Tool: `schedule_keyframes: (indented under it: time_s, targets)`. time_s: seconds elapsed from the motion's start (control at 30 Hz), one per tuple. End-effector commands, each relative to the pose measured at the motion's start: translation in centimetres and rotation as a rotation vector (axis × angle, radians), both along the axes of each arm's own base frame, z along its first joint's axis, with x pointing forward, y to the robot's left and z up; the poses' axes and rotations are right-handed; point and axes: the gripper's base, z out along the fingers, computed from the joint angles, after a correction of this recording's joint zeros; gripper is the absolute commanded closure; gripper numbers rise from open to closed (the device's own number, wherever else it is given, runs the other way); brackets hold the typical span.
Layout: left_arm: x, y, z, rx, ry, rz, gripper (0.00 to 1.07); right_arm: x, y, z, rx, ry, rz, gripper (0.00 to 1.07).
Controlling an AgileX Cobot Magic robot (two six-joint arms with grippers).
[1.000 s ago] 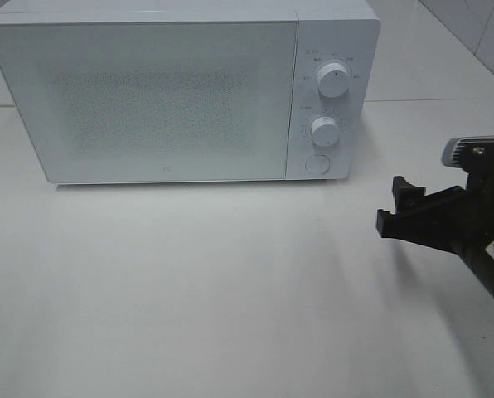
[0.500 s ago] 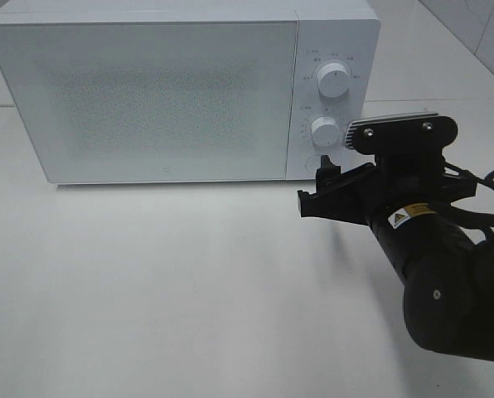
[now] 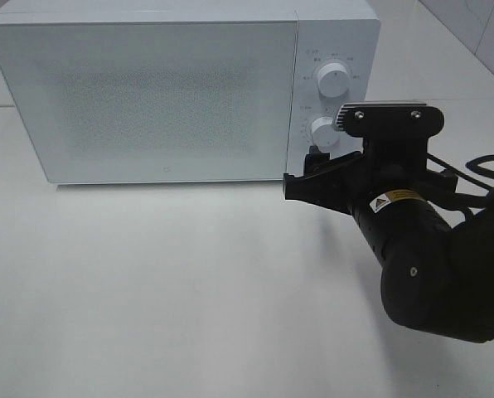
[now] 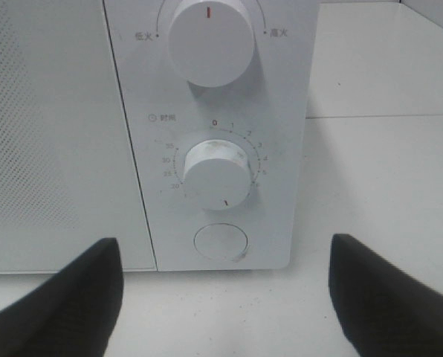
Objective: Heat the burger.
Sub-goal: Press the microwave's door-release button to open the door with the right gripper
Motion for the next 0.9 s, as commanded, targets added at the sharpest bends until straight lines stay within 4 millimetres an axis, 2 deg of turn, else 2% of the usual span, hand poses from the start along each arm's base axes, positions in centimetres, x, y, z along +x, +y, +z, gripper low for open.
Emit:
schedule_keyframes:
  time_s: [0.03,0.1,0.13,0.2,0.23,0.27,0.3,0.37,0.4,0.43,0.47,0.53,0.57,0.6,0.73,0.9]
  targets:
    - [0.0,0.0,0.0,0.0,-0.019,0.001,0.07,0.1,0.2,0.0,0.093,0.011,-0.018,0.39]
    - [0.0,0.0,0.0,0.0,-0.019,0.001,0.07,0.1,0.2,0.0,0.26,0.022,-0.066,0.47]
    - [0.0,0.0,0.0,0.0,-0.019,0.001,0.07,0.1,0.2,0.0,0.26,0.022,-0.066,0.47]
    - [0.0,0.0,0.0,0.0,-0.019,0.001,0.07,0.1,0.2,0.0,0.457,0.035,-0.122,0.58]
    - [0.0,0.0,0.0,0.0,-0.019,0.001,0.07,0.1,0.2,0.0,0.457,0.035,-0.122,0.58]
    - [0.0,0.0,0.0,0.0,-0.019,0.001,0.07,0.1,0.2,0.0,0.575,0.044,-0.156,0.68]
    - [0.0,0.0,0.0,0.0,-0.019,0.001,0.07,0.1,0.2,0.0,0.575,0.044,-0.156,0.68]
    - [0.0,0.0,0.0,0.0,-0.019,0.001,0.07,0.1,0.2,0.0,0.763,0.058,-0.21,0.83]
    - [0.0,0.0,0.0,0.0,-0.019,0.001,0.07,0.1,0.2,0.0,0.763,0.058,-0.21,0.83]
    - [0.0,0.0,0.0,0.0,-0.019,0.001,0.07,0.1,0.2,0.0,0.901,0.069,-0.249,0.91]
    - [0.0,0.0,0.0,0.0,-0.019,0.001,0.07,0.1,0.2,0.0,0.901,0.069,-0.249,0.91]
    - [0.0,0.0,0.0,0.0,-0.019,0.001,0.07,0.0,0.3,-0.2,1.073,0.104,-0.304,1.02]
    - [0.0,0.0,0.0,0.0,-0.019,0.001,0.07,0.0,0.3,-0.2,1.073,0.104,-0.304,1.02]
    - [0.0,0.0,0.0,0.0,-0.019,0.001,0.07,-0.1,0.3,-0.4,1.164,0.132,-0.339,1.07]
    - [0.0,0.0,0.0,0.0,-0.019,0.001,0.07,-0.2,0.4,-0.7,1.307,0.183,-0.404,1.07]
    - [0.0,0.0,0.0,0.0,-0.019,0.001,0.07,-0.2,0.4,-1.2,1.34,0.203,-0.437,1.07]
